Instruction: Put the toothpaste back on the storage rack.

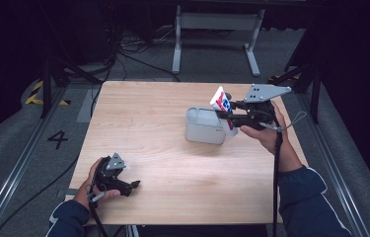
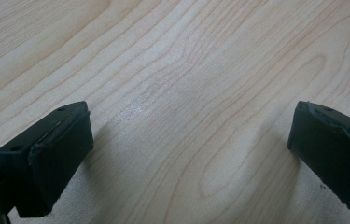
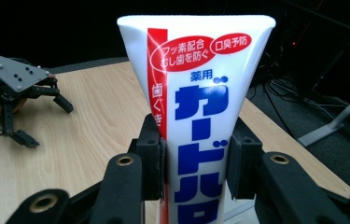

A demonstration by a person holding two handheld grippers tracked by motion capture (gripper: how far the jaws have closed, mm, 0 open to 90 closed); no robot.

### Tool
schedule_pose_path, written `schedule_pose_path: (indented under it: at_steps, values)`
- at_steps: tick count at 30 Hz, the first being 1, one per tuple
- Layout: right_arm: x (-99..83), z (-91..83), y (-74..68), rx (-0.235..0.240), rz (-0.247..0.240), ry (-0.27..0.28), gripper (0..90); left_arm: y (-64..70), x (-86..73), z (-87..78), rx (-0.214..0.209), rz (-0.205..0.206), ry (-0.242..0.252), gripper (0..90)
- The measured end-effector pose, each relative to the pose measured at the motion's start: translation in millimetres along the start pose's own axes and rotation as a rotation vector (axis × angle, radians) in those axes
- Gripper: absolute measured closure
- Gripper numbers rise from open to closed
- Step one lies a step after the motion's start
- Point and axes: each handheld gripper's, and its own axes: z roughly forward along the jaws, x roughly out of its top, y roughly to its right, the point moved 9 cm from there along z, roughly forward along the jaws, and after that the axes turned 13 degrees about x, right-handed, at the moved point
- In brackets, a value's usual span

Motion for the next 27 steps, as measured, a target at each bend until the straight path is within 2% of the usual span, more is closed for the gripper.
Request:
schedule_pose_path:
  at_steps: [7,15,27]
  values:
    - [3.6,12.1,7.2,-0.001,0.002,-0.009,64.6,0.0,0.0,0.0,0.000,0.000,0.000,0.5]
    - [9.2,26.4,16.3,0.005,0.015,0.005,64.6,0.0,0.0,0.0,0.000,-0.001,0.000,0.5]
    - [5.2,52.0,32.8,0.001,0.040,-0.011,64.5,0.1,-0.1,-0.2,-0.001,0.000,-0.002,0.5]
